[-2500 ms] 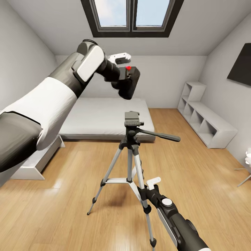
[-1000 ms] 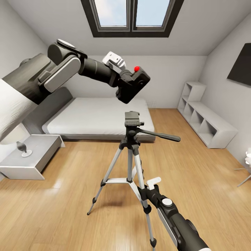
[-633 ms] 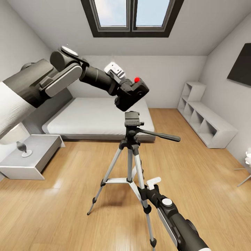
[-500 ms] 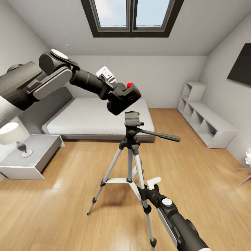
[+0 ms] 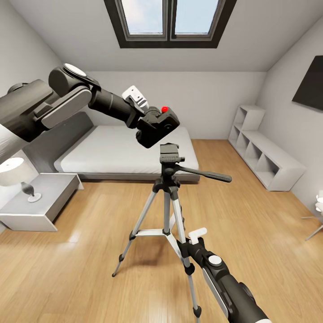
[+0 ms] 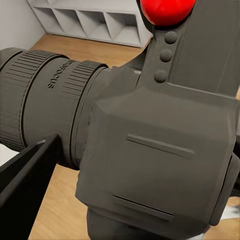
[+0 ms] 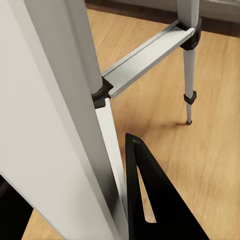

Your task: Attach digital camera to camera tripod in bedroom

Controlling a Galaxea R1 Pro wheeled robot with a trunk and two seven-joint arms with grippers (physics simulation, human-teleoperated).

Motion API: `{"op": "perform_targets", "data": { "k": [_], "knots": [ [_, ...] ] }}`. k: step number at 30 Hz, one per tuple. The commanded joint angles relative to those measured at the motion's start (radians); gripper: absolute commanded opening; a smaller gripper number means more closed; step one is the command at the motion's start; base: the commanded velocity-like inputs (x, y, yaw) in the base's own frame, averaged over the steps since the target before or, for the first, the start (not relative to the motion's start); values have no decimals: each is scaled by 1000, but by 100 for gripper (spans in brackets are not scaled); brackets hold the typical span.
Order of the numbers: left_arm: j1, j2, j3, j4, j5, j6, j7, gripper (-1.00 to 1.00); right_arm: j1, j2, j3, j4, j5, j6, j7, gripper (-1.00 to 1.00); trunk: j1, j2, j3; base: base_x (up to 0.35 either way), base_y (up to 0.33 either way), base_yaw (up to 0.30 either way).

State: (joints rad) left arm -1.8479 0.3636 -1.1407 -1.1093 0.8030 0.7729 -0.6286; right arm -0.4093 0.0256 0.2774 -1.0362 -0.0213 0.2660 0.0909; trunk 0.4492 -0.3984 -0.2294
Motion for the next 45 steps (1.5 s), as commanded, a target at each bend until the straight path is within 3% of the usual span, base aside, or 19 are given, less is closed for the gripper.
{"op": "perform_targets", "data": {
  "k": [1, 12, 16, 18, 26, 40, 45],
  "knots": [
    [-2, 1, -2, 0, 7, 5, 2, -100, 0, 1, -1, 8, 60, 6, -34, -100, 1, -2, -2, 0, 0, 0],
    [-2, 2, 4, 4, 10, 5, 20, -100, 0, -2, 1, 8, 60, 6, -39, -100, 1, -2, -2, 0, 0, 0],
    [-2, 14, 5, 1, 16, 5, 73, -100, 0, -2, 1, 8, 60, 6, -39, -100, 1, -2, -2, 0, 0, 0],
    [-2, 32, 5, -7, 17, 3, 141, -100, 0, -1, 2, 8, 60, 5, -40, -100, 1, -2, -2, 0, 0, 0],
    [-1, 39, 6, -46, 12, -4, 171, -100, 0, -1, 2, 8, 60, 5, -39, -100, 1, -2, -2, 0, 0, 0],
    [-1, 34, 0, -58, 11, -8, 160, -100, 0, 0, 1, 8, 60, 6, -40, -100, 1, -2, -2, 0, 0, 0],
    [-1, 30, -5, -59, 8, -85, 82, -100, 0, 2, 2, 8, 60, 11, -39, -100, 1, -2, -2, 12, 0, 0]
  ]
}}
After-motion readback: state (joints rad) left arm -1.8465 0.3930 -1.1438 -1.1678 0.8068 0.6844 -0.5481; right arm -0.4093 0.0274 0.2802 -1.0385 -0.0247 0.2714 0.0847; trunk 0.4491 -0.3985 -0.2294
